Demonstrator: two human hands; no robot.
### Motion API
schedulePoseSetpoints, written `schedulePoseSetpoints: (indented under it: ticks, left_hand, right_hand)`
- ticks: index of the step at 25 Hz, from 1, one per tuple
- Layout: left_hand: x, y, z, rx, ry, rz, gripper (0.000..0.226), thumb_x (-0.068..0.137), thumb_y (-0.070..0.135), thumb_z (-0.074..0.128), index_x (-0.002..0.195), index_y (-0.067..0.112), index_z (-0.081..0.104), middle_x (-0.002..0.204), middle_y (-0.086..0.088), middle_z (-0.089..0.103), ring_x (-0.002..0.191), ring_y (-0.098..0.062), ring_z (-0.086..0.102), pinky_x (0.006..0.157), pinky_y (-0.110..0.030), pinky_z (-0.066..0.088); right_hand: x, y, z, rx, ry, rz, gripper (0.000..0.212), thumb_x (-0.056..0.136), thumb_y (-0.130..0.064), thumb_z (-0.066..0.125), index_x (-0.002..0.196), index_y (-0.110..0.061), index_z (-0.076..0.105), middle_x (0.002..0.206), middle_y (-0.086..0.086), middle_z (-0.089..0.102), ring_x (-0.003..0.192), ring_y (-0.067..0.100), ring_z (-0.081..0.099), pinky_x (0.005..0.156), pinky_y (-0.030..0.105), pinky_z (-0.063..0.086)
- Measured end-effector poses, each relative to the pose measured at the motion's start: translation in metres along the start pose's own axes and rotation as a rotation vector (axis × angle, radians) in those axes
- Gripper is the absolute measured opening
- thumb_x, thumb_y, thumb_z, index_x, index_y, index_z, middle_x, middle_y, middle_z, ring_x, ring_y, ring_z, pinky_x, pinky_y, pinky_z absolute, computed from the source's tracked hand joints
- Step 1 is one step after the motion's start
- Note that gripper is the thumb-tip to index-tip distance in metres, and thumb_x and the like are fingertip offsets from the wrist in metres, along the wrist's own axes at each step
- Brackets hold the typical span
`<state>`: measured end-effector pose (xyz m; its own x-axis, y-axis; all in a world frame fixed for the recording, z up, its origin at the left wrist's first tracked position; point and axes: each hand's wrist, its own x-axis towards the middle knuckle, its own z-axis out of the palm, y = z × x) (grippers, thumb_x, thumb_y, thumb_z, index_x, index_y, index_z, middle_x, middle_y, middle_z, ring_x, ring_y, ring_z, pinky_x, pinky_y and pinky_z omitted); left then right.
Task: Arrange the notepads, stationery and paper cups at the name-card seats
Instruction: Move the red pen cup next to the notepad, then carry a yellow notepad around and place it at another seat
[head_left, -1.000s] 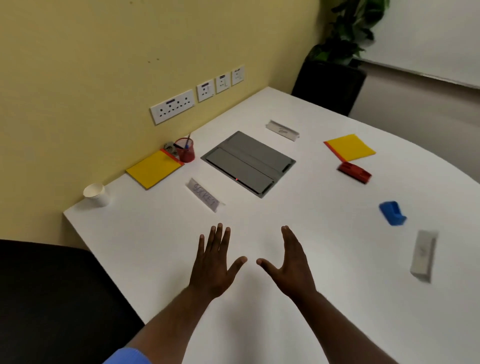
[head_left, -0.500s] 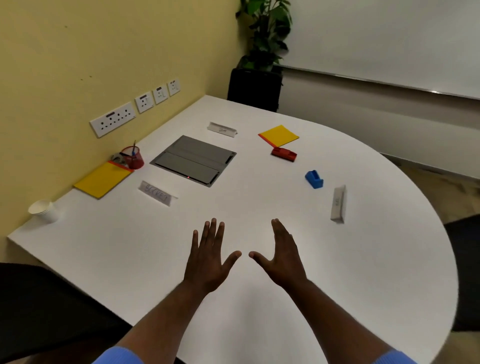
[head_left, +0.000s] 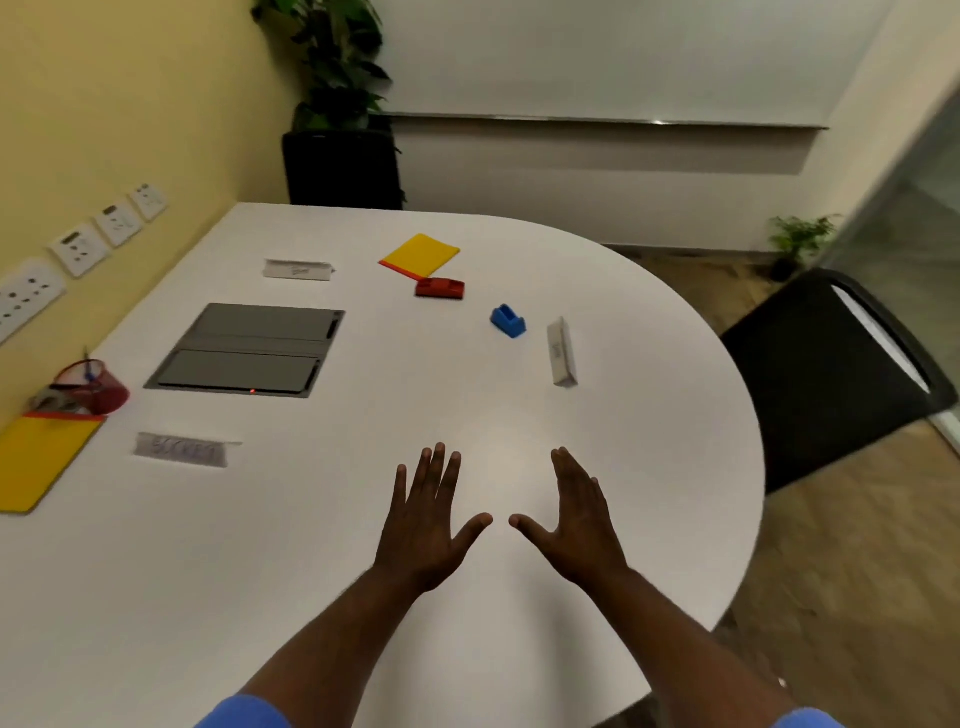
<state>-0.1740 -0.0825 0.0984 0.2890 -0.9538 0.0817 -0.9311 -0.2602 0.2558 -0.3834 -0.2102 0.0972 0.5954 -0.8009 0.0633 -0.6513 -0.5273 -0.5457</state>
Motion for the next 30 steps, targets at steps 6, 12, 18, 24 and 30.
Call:
schedulePoseSetpoints:
  ticks: [6,12,18,24,30]
  left_hand:
    - [0.014,0.05,0.028,-0.018,-0.083,0.226,0.092,0.098,0.079,0.018,0.164,0.019,-0.006,0.172,-0.003,-0.014,0.158,-0.018,-0.014,0.127,-0.046,-0.005]
    - [0.027,0.145,0.057,-0.043,-0.127,0.41,0.093,0.099,0.077,0.023,0.164,0.016,-0.003,0.172,-0.003,-0.011,0.159,-0.019,-0.011,0.128,-0.039,-0.004]
    - [0.024,0.282,0.105,-0.021,-0.18,0.545,0.094,0.099,0.077,0.025,0.165,0.015,0.001,0.173,-0.004,-0.007,0.159,-0.019,-0.01,0.129,-0.04,-0.001]
    - [0.02,0.445,0.143,-0.042,-0.195,0.596,0.093,0.098,0.077,0.023,0.165,0.016,0.002,0.172,-0.002,-0.011,0.158,-0.017,-0.015,0.128,-0.038,-0.007]
    - [0.039,0.554,0.167,-0.014,-0.198,0.664,0.094,0.098,0.078,0.019,0.165,0.014,0.003,0.173,-0.005,-0.008,0.158,-0.017,-0.015,0.129,-0.041,-0.003]
  right_hand:
    - [-0.065,0.046,-0.023,-0.05,0.074,0.224,0.107,0.085,-0.081,0.047,0.162,-0.024,0.002,0.17,-0.008,0.003,0.156,0.008,0.001,0.127,0.039,0.0]
    - [-0.134,0.115,-0.064,-0.1,0.158,0.377,0.091,0.094,-0.077,0.026,0.162,-0.025,-0.003,0.17,-0.006,-0.003,0.156,0.012,-0.003,0.126,0.044,-0.005]
    - [-0.204,0.22,-0.123,-0.176,0.152,0.463,0.09,0.096,-0.074,0.027,0.162,-0.022,-0.006,0.17,-0.002,-0.01,0.156,0.015,-0.013,0.125,0.049,-0.009]
    - [-0.267,0.331,-0.203,-0.216,0.134,0.513,0.091,0.095,-0.074,0.03,0.162,-0.02,-0.001,0.171,0.001,-0.006,0.157,0.02,-0.004,0.125,0.049,-0.007]
    - [-0.29,0.417,-0.27,-0.238,0.169,0.549,0.091,0.095,-0.077,0.024,0.162,-0.021,-0.005,0.17,-0.002,-0.01,0.156,0.016,-0.011,0.126,0.049,-0.005]
